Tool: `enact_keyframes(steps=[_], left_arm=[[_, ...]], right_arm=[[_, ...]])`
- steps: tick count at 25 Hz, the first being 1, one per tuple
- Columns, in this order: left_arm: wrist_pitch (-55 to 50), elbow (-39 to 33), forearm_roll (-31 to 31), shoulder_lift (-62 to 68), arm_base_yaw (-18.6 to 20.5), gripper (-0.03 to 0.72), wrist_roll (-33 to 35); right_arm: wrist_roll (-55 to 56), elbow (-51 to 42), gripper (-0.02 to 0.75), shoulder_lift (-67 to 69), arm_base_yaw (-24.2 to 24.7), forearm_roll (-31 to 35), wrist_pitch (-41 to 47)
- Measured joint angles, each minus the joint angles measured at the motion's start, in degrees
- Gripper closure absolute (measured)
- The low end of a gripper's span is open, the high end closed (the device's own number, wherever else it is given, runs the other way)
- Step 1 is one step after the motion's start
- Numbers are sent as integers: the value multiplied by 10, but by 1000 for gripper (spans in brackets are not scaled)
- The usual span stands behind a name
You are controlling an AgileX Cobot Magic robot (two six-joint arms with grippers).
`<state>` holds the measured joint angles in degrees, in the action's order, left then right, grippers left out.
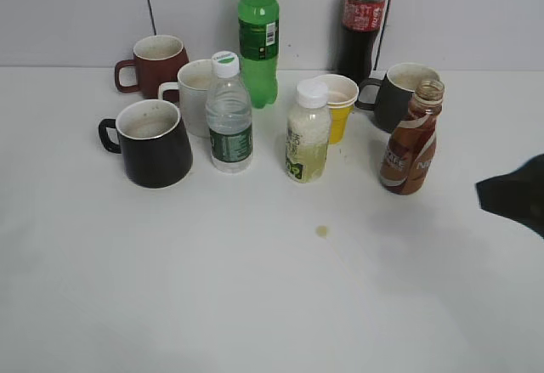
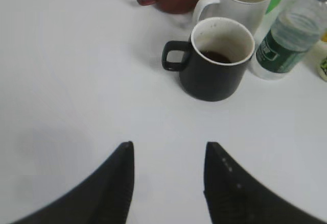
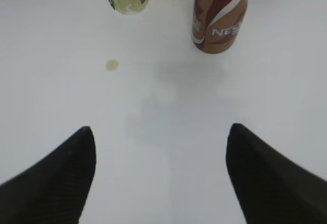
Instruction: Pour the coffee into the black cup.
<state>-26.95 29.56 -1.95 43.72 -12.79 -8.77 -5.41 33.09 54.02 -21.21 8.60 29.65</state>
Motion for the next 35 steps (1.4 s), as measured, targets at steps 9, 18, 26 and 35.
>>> enact_keyframes(steps=[9, 18, 26, 35], left_arm=[[-228, 14, -4, -278, 0, 342, 0], [-327, 22, 10, -357, 0, 342, 57], [-335, 12, 32, -357, 0, 384, 107], [-335, 12, 32, -357, 0, 421, 108]], right_arm=[[1, 6, 146, -263, 0, -53, 267], [1, -20, 146, -453, 0, -86, 344], [1, -37, 146, -474, 0, -80, 301], [2, -37, 146, -474, 0, -80, 300]])
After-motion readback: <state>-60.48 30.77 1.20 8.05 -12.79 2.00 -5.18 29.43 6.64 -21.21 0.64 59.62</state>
